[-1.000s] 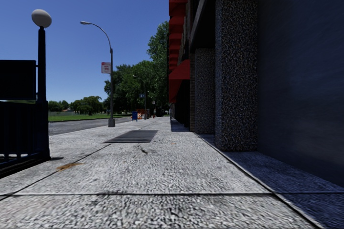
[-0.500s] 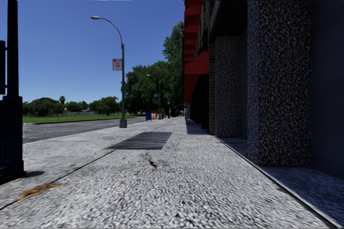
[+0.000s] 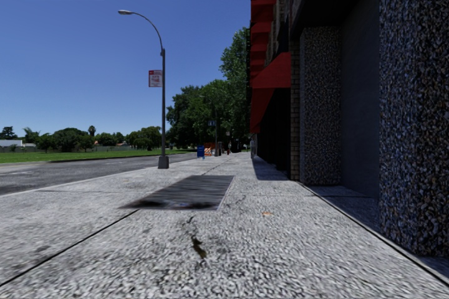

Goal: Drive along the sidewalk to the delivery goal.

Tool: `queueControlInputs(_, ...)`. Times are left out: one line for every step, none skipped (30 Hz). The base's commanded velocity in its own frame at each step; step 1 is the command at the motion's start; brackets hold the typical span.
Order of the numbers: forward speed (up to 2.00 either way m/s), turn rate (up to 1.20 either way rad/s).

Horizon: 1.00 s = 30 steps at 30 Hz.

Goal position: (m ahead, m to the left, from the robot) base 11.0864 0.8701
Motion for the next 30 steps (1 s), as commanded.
queueControlInputs(2.0,0.01)
queueControlInputs(2.0,0.01)
queueControlInputs(2.0,0.01)
queueControlInputs(2.0,0.01)
queueControlInputs(2.0,0.01)
queueControlInputs(2.0,0.01)
queueControlInputs(2.0,0.01)
queueControlInputs(2.0,0.01)
queueControlInputs(2.0,0.01)
queueControlInputs(2.0,0.01)
queueControlInputs(2.0,0.01)
queueControlInputs(2.0,0.01)
queueControlInputs(2.0,0.01)
queueControlInputs(2.0,0.01)
queueControlInputs(2.0,0.01)
queueControlInputs(2.0,0.01)
queueControlInputs(2.0,0.01)
queueControlInputs(2.0,0.01)
queueControlInputs(2.0,0.0)
queueControlInputs(2.0,0.0)
queueControlInputs(2.0,0.0)
queueControlInputs(2.0,0.0)
queueControlInputs(2.0,0.0)
queueControlInputs(2.0,0.0)
queueControlInputs(2.0,0.0)
queueControlInputs(2.0,0.0)
queueControlInputs(2.0,0.0)
queueControlInputs(2.0,0.0)
queueControlInputs(2.0,0.0)
queueControlInputs(2.0,0.0)
